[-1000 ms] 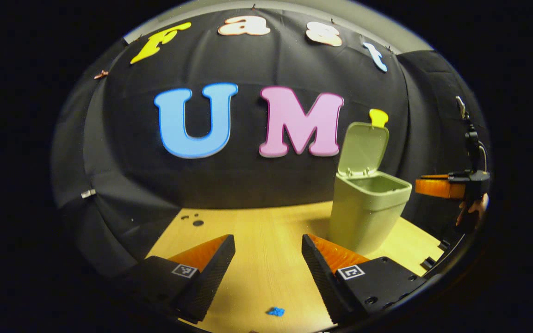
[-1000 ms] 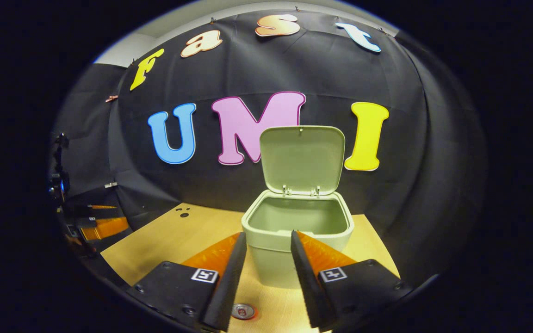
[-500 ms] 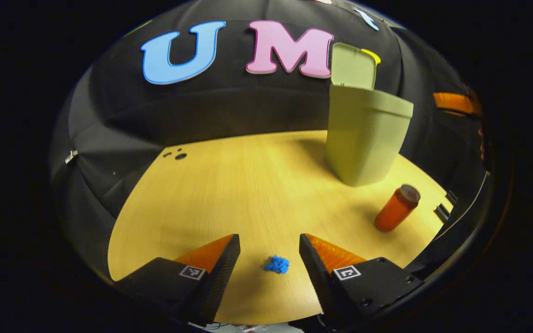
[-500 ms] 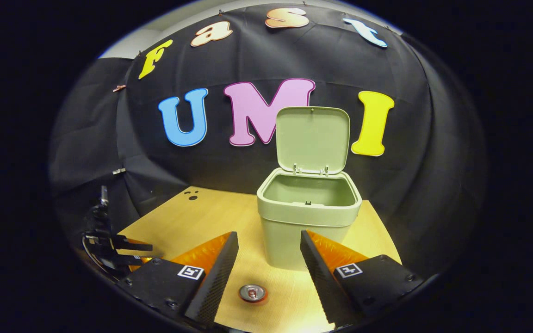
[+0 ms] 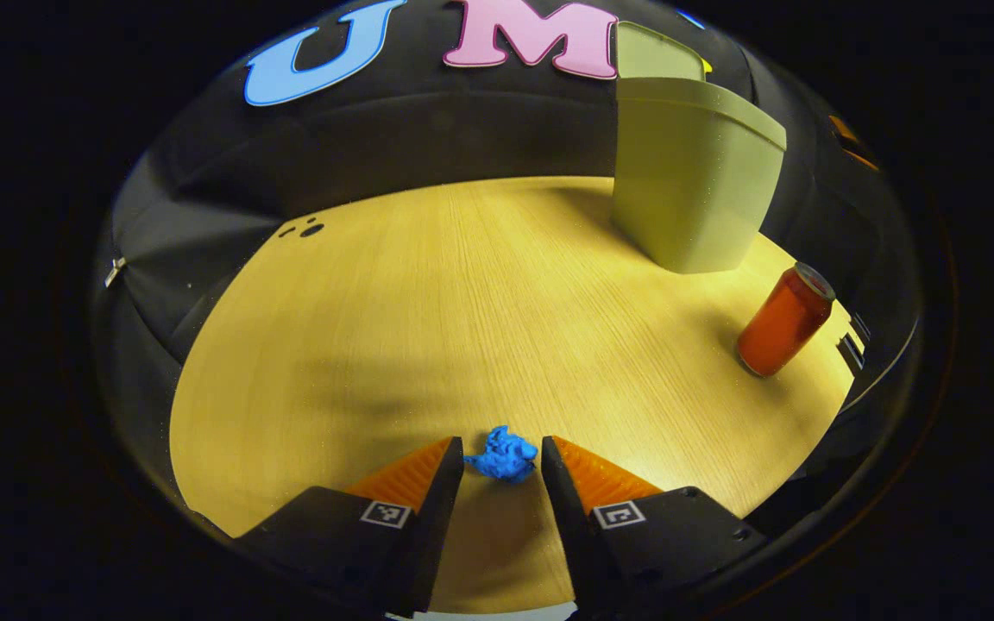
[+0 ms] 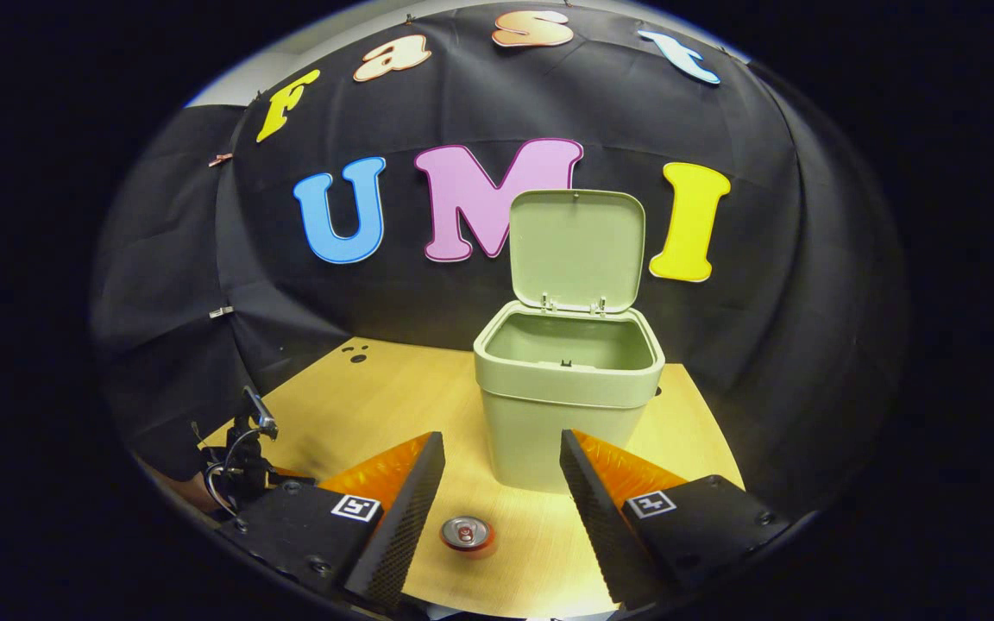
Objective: Press the lid of the desktop garbage bin to open it, pick up the crumpled paper on the desktop and throw it into the bin, then pick up the pop can on the desktop and drop it into the bin, and finally close the garbage bin lid.
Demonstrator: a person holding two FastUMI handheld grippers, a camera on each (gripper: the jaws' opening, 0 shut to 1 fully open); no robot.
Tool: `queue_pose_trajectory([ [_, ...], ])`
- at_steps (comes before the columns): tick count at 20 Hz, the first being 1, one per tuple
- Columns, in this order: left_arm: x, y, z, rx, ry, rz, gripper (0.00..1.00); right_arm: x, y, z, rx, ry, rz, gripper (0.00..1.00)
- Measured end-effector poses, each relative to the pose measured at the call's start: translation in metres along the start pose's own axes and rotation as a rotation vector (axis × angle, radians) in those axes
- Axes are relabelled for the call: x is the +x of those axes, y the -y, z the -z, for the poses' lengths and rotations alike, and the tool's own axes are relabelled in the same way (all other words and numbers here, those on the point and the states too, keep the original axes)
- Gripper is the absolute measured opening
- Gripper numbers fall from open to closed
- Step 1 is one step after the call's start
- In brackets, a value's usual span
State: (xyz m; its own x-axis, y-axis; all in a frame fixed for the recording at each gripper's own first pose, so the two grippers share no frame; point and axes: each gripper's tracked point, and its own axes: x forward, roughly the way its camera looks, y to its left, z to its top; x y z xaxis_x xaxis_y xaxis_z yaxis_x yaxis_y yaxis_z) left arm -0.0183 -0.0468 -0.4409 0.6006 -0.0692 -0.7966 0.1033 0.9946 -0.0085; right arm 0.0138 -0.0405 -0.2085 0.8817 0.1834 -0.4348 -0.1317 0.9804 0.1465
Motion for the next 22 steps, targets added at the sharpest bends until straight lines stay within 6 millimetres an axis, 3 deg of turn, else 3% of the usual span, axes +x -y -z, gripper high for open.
queue_pose_trajectory([
  [3,0.004,0.003,0.002,0.003,-0.019,0.007,0.44,-0.001,0.004,0.005,0.009,-0.014,0.006,0.88],
  [4,0.005,0.003,-0.001,0.003,-0.015,0.011,0.46,-0.002,0.005,0.007,0.011,-0.018,0.009,0.88],
  [6,0.001,0.002,-0.010,0.003,-0.001,0.007,0.36,-0.002,0.006,0.009,0.013,-0.023,0.012,0.88],
  [8,-0.005,0.003,-0.032,0.001,0.039,0.006,0.41,0.000,0.007,0.014,0.021,-0.030,0.014,0.88],
  [11,-0.024,0.004,-0.082,0.010,0.135,0.012,0.37,0.001,0.007,0.021,0.033,-0.041,0.017,0.88],
  [14,-0.050,0.012,-0.146,0.023,0.255,0.045,0.41,0.005,0.007,0.029,0.048,-0.053,0.017,0.88],
  [18,-0.087,0.036,-0.239,0.023,0.429,0.123,0.41,0.005,0.008,0.037,0.052,-0.063,0.019,0.88],
  [22,-0.116,0.067,-0.312,0.038,0.557,0.225,0.41,0.004,0.011,0.044,0.064,-0.076,0.027,0.88],
])
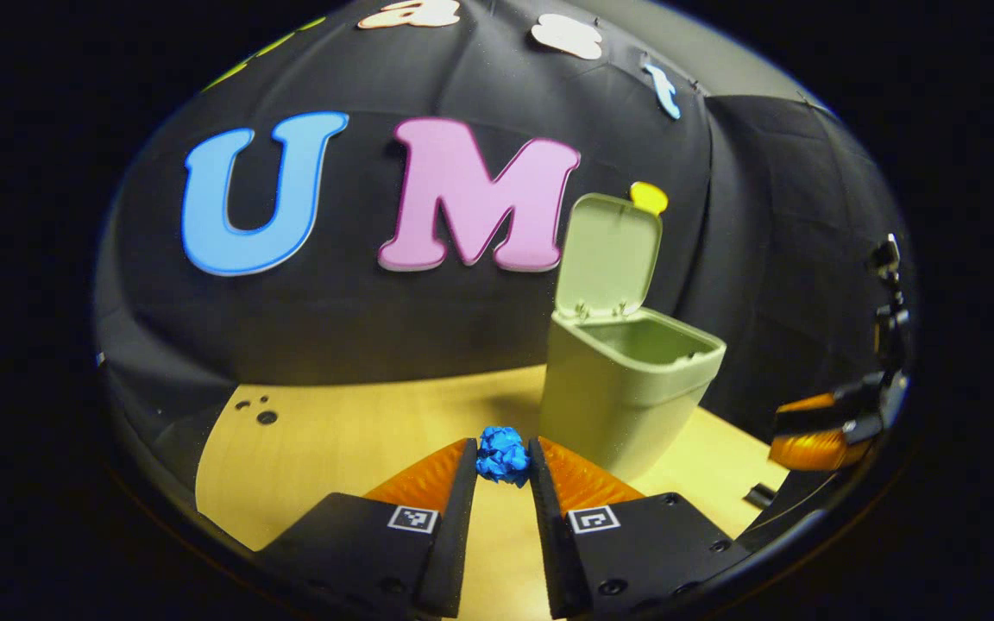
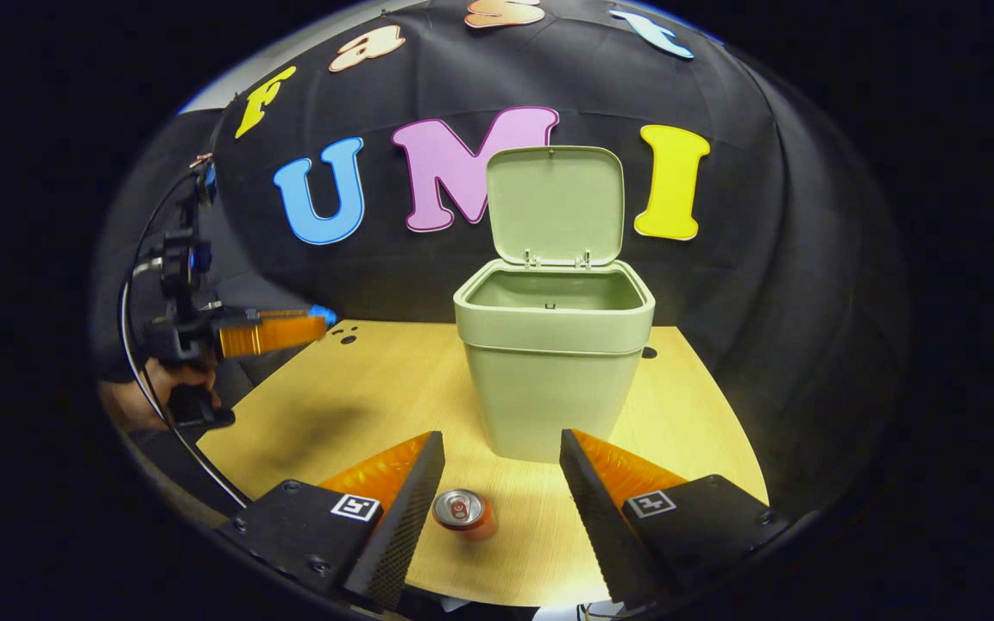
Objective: Press the lid of the desktop garbage bin to open it, pick up the crumpled paper on the desktop and throw it into the bin, then pick up the pop can on the desktop and drop it into the bin, and finally close the garbage bin lid.
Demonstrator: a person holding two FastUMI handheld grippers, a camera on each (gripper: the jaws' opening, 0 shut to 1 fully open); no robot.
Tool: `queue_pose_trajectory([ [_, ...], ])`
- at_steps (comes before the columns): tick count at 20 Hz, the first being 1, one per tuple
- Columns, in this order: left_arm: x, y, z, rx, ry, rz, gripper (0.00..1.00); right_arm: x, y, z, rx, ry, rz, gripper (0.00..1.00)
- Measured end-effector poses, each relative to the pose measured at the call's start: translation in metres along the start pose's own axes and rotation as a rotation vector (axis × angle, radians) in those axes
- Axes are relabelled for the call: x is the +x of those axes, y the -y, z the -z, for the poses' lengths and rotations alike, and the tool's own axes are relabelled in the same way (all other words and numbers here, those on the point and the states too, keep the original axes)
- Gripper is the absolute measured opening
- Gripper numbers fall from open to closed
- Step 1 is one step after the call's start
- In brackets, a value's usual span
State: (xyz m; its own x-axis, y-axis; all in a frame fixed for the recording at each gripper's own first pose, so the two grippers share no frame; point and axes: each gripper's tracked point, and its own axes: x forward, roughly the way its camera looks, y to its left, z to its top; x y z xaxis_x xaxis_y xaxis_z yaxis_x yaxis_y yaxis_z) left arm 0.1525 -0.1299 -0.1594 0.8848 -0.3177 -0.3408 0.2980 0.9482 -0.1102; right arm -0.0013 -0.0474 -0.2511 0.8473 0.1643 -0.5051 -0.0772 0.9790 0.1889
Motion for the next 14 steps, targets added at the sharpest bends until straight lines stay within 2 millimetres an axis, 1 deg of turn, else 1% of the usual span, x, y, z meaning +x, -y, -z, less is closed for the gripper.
queue_pose_trajectory([
  [2,0.015,0.015,-0.031,0.008,0.049,0.055,0.41,0.000,0.002,0.005,0.005,-0.009,0.004,0.89],
  [3,0.022,0.023,-0.042,0.015,0.063,0.076,0.41,0.000,0.003,0.007,0.007,-0.013,0.007,0.90],
  [6,0.049,0.048,-0.065,0.017,0.098,0.144,0.40,-0.001,0.004,0.015,0.015,-0.030,0.009,0.92],
  [8,0.066,0.066,-0.071,0.030,0.103,0.187,0.41,-0.002,0.002,0.025,0.021,-0.051,0.003,0.92],
  [10,0.082,0.082,-0.071,0.041,0.096,0.221,0.41,-0.002,0.001,0.033,0.033,-0.070,-0.004,0.92],
  [11,0.093,0.089,-0.070,0.045,0.091,0.235,0.41,-0.002,0.001,0.037,0.041,-0.081,-0.007,0.92],
  [14,0.116,0.109,-0.064,0.066,0.066,0.268,0.41,-0.002,0.001,0.046,0.063,-0.108,-0.010,0.92],
])
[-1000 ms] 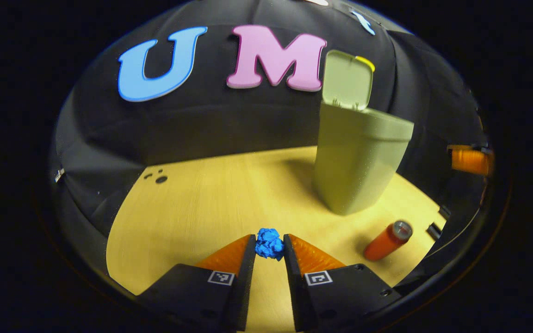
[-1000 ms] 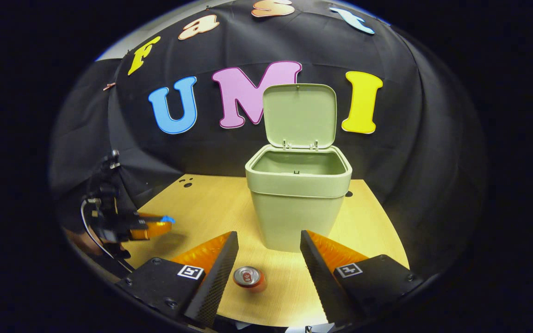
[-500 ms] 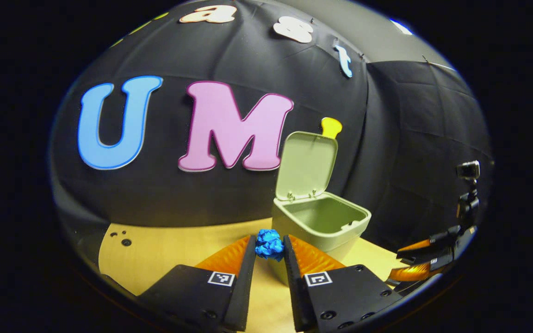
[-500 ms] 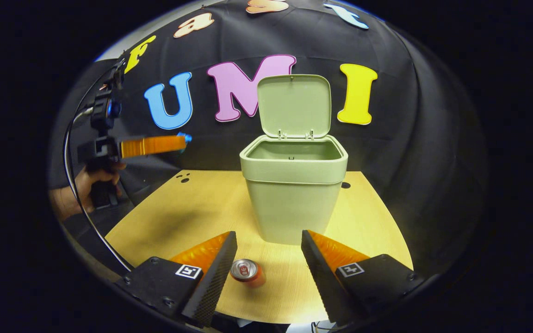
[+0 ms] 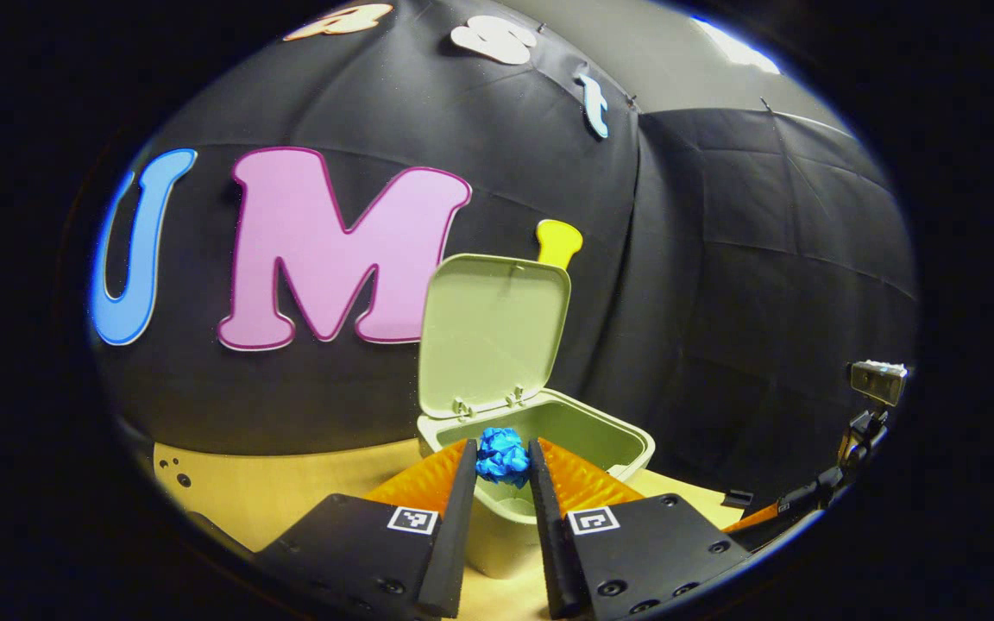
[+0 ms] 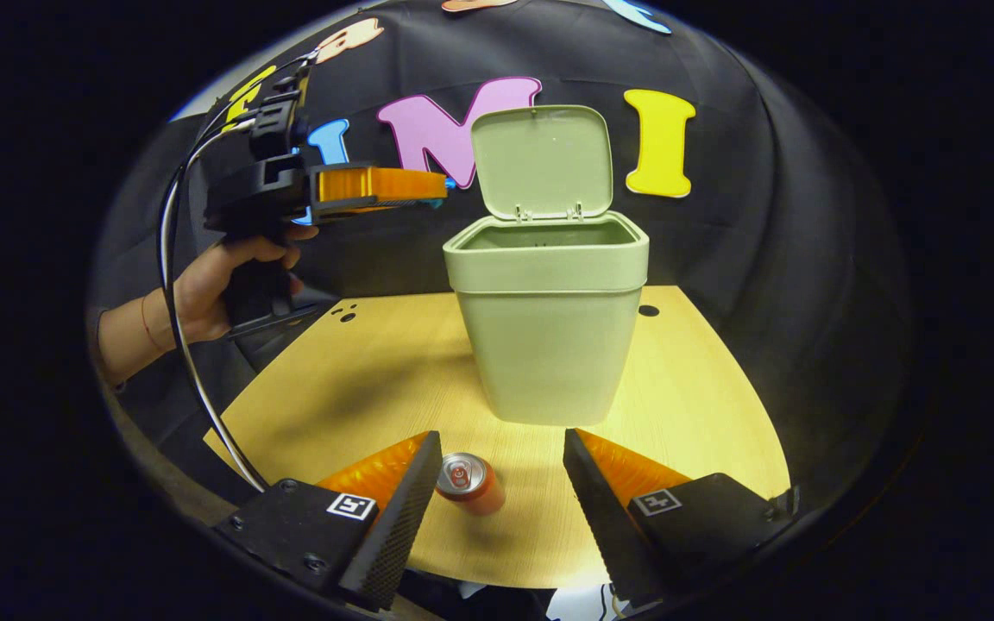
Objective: Press the lid of the desktop garbage bin to open it, pick up the crumpled paper on the desktop and throw it into the bin, then pick up the pop can on the desktop and drop it into the bin, and finally close the garbage bin lid.
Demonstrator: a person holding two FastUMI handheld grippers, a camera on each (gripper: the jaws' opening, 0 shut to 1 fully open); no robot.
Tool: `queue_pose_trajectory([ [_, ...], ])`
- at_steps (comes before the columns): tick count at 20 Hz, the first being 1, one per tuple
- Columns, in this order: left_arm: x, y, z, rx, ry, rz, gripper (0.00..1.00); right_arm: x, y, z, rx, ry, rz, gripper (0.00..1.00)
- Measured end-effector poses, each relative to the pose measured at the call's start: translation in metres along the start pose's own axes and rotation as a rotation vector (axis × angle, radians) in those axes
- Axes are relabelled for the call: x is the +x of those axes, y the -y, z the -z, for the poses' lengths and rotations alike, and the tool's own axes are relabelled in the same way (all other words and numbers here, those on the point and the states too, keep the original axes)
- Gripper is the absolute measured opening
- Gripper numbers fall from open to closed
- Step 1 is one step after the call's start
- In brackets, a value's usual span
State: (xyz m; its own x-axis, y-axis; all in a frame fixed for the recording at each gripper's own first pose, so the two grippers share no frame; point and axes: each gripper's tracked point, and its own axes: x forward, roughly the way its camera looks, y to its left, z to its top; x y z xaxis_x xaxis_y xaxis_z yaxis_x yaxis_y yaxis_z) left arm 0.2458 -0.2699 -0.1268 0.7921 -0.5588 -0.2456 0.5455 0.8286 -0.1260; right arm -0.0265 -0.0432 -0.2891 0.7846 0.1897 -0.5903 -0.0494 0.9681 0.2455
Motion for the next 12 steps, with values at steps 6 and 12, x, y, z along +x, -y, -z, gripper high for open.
queue_pose_trajectory([
  [6,0.038,0.009,0.017,0.012,-0.061,0.018,0.41,0.005,0.006,0.011,0.022,-0.029,-0.001,0.94],
  [12,0.045,0.004,0.020,0.020,-0.056,-0.003,0.79,0.010,0.013,0.014,0.030,-0.038,-0.002,0.94],
])
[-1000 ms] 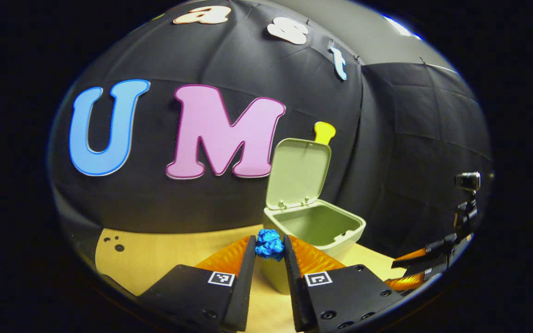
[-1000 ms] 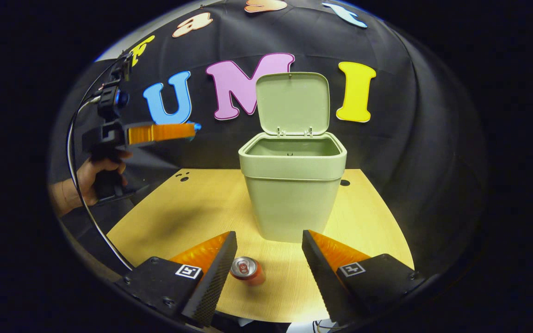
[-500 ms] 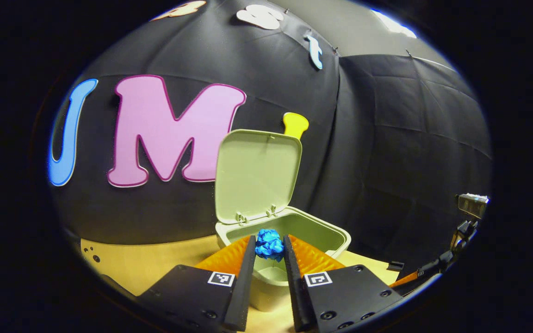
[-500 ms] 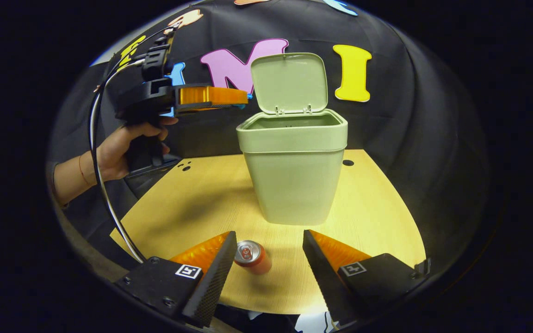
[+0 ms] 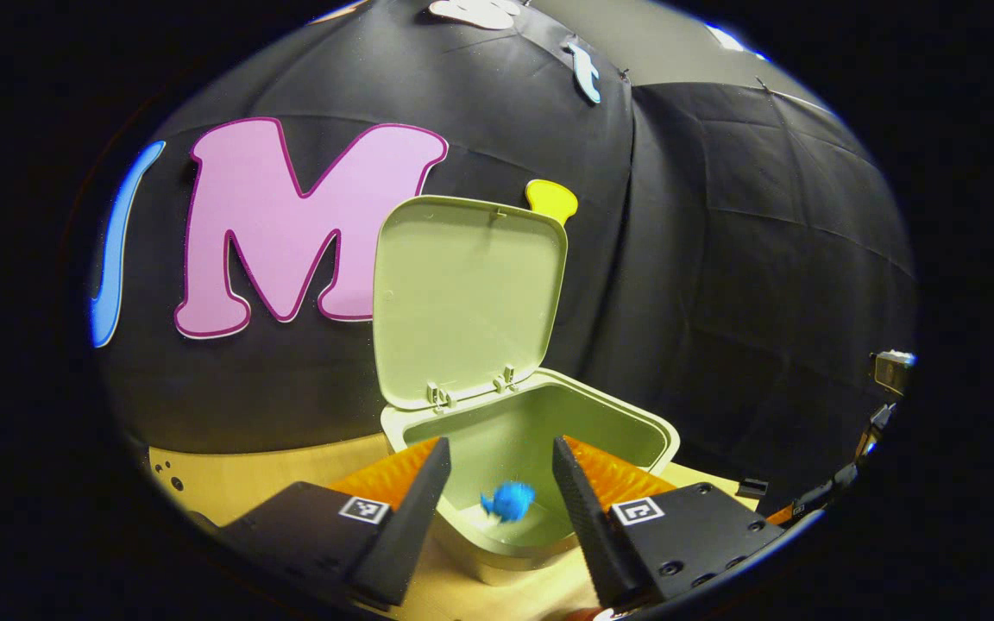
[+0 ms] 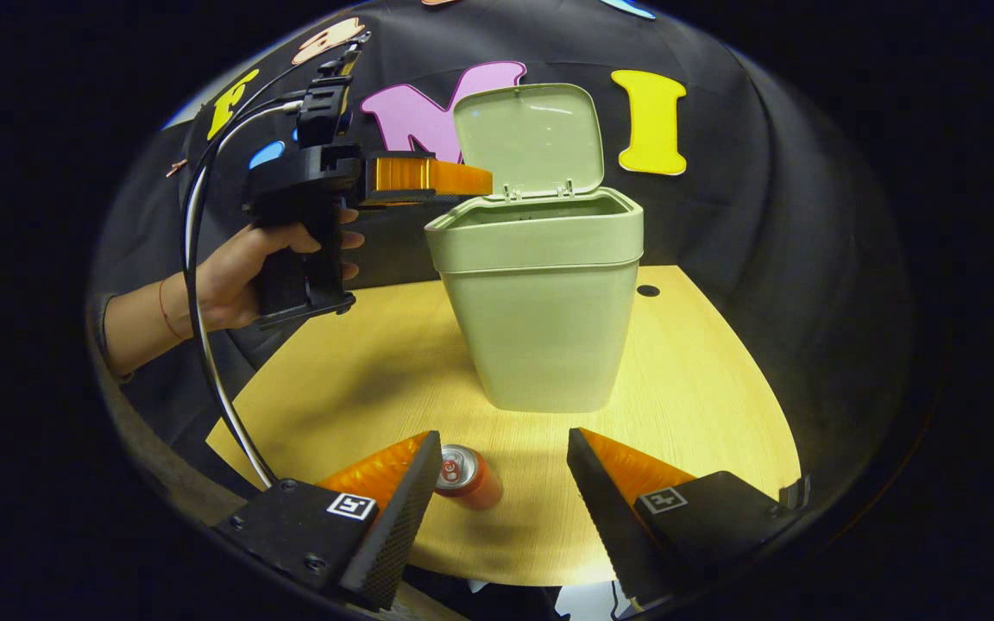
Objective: Press the lid of the desktop garbage bin to open it, pick up the crumpled paper on the desktop and throw it into the bin, then pick up the pop can on the desktop and drop it into the bin, and finally close the garbage bin lid.
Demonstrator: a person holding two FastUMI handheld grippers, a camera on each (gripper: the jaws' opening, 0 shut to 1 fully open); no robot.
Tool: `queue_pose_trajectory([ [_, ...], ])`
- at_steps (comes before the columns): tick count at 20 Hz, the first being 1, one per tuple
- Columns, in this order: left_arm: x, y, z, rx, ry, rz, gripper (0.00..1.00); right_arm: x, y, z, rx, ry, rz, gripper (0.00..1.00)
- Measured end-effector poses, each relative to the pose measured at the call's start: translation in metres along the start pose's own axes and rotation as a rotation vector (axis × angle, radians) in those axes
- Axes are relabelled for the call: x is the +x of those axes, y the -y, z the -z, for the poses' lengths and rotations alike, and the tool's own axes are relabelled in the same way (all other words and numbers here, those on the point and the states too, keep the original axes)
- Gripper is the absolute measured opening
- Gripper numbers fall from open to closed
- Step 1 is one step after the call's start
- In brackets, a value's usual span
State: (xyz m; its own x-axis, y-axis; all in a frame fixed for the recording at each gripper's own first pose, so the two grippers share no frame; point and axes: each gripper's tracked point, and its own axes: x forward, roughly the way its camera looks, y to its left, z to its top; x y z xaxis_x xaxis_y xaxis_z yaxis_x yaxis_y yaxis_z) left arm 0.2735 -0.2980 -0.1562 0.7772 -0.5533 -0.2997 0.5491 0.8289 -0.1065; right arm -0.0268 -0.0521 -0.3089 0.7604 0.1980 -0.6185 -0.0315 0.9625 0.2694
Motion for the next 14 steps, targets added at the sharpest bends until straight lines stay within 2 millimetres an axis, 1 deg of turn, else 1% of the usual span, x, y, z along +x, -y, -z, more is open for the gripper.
queue_pose_trajectory([
  [1,-0.002,-0.001,-0.002,0.002,0.007,-0.002,0.88,0.001,0.000,0.000,-0.002,-0.004,-0.003,0.95],
  [3,-0.007,-0.004,-0.005,0.001,0.021,-0.012,0.90,0.005,-0.003,0.004,-0.013,-0.017,-0.015,0.95],
  [5,-0.019,-0.011,-0.006,-0.018,0.033,-0.036,0.92,0.009,-0.007,0.008,-0.027,-0.033,-0.036,0.97],
  [6,-0.027,-0.017,-0.006,-0.030,0.038,-0.062,0.93,0.011,-0.010,0.010,-0.035,-0.042,-0.048,0.97],
  [11,-0.078,-0.055,-0.002,-0.068,0.064,-0.183,0.96,0.023,-0.028,0.024,-0.085,-0.083,-0.093,0.99],
  [12,-0.090,-0.062,-0.001,-0.062,0.066,-0.206,0.96,0.027,-0.030,0.028,-0.096,-0.092,-0.099,0.98],
  [14,-0.115,-0.078,0.005,-0.054,0.062,-0.252,0.96,0.028,-0.031,0.033,-0.121,-0.109,-0.110,0.99],
])
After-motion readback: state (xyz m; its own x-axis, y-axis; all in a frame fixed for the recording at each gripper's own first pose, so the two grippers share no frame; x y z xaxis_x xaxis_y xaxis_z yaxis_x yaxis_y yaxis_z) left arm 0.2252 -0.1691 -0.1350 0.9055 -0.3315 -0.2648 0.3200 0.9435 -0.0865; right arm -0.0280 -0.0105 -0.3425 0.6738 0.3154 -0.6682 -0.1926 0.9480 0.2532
